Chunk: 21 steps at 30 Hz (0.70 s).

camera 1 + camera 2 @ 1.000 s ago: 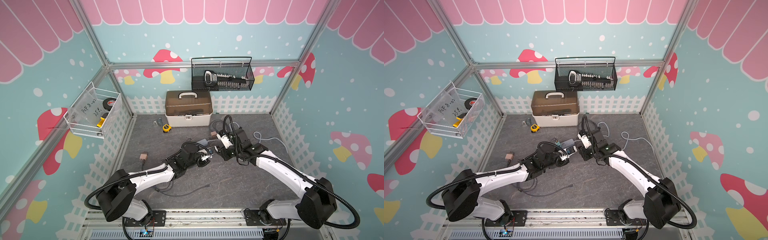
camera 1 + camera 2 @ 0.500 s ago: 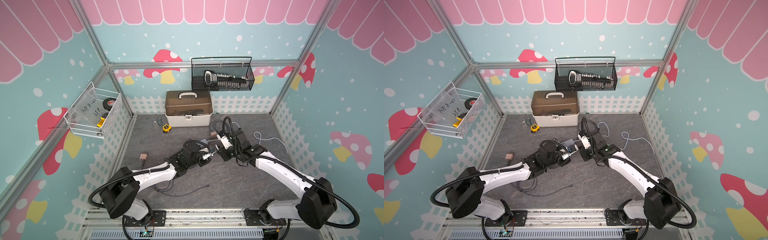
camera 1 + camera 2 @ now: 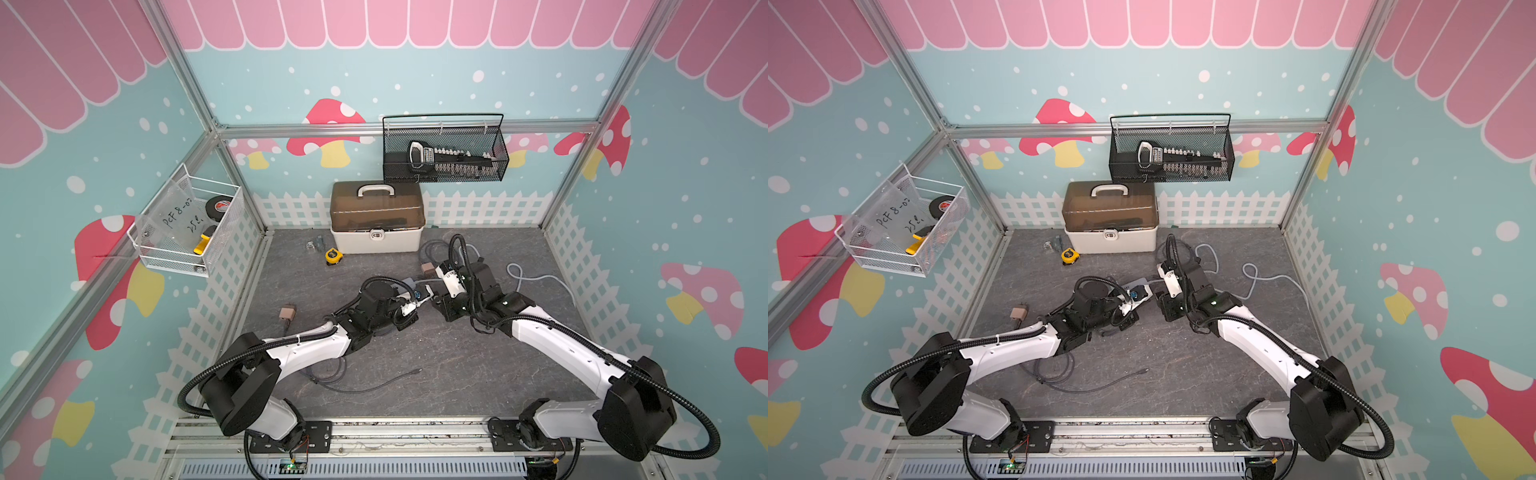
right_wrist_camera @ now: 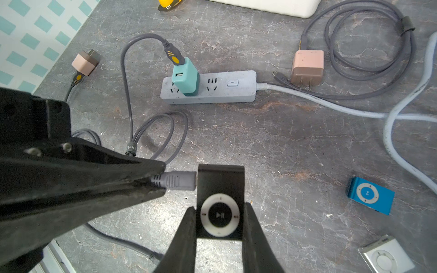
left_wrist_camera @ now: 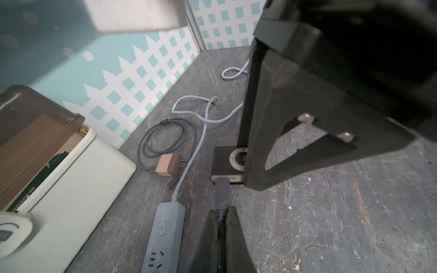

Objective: Charge mp3
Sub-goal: Insert the charging cable into the MP3 player, then place the MP3 player at the center of the board.

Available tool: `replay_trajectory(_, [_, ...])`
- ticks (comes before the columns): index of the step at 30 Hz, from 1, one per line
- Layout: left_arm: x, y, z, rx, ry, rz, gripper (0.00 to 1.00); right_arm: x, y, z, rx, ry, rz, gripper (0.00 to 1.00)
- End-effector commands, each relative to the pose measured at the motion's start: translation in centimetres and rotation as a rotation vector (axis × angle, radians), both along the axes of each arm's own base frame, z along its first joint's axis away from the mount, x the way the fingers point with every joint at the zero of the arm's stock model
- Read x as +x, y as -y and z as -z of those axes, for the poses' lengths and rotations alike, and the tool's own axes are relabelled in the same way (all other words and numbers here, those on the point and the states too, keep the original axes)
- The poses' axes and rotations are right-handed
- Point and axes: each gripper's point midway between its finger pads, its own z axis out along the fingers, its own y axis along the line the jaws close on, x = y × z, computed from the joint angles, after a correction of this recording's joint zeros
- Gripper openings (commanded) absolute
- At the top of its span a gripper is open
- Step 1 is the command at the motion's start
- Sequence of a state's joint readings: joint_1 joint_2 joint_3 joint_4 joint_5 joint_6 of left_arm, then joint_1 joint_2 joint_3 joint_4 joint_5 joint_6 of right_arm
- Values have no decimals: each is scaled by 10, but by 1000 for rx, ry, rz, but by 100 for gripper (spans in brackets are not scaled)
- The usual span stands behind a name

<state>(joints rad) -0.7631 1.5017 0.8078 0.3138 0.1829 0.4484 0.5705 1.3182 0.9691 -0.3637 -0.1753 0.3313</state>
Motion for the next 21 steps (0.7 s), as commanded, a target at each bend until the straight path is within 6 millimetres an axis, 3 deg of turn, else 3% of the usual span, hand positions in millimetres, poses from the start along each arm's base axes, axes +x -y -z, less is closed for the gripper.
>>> replay_trajectory(1, [-11,18,-7,-53,11,92,2,-30,-37,-30,144,-14,-182,0])
replay_trajectory(7, [-11,27,-2,-36,-10,96,4,-29,-36,-34,183,-2,-153,0])
replay_trajectory(15, [-3,9,-38,-62,-36,19,37,-2,31,23,-127,-78,161,0])
replay_trajectory(21, [-2,-25,-70,-116,-84,-81,48,3,45,71,-213,-192,263,0])
